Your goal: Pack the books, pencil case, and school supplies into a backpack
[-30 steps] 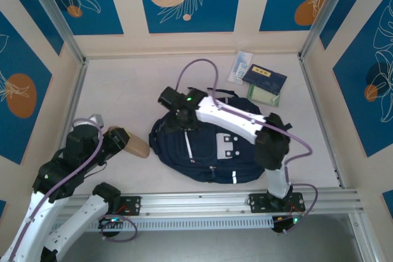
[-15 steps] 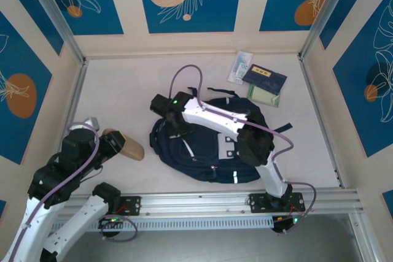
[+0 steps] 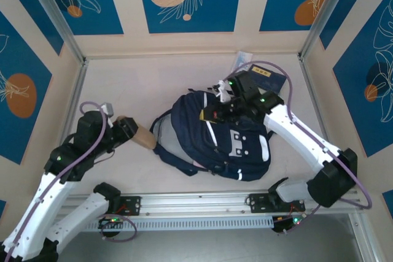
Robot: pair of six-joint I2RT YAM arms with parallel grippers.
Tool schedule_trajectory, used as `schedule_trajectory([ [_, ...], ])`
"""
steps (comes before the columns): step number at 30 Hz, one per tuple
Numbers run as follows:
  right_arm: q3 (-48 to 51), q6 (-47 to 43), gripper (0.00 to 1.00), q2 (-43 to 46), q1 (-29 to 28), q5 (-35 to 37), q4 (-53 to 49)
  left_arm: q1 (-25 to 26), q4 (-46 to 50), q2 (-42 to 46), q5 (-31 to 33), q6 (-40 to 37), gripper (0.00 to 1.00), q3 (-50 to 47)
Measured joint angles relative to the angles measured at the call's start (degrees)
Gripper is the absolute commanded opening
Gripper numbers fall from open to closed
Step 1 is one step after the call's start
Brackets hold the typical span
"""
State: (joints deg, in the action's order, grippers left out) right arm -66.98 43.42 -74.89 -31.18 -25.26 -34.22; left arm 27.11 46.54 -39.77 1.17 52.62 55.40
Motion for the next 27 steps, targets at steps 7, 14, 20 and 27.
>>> schedule_trajectory([
  [7,11.9,8.8,0.00,5.1,4.6,-12.0,16.5,0.0,-22.0,-9.2,-11.6,8.3,0.43,-10.4],
  [14,17.5,17.0,0.00,8.5,7.8,-15.3,27.8,2.7,-40.0,-19.3,-14.5,16.1,0.43,-15.3],
  [20,19.5,22.7,0.00,8.8,9.0,-15.8,34.2,8.1,-53.8,-29.6,-14.1,23.5,0.43,-15.6],
  [27,20.3,25.7,0.00,8.8,9.2,-15.5,38.8,18.3,-67.4,-49.6,-16.0,32.3,0.81,-11.1],
])
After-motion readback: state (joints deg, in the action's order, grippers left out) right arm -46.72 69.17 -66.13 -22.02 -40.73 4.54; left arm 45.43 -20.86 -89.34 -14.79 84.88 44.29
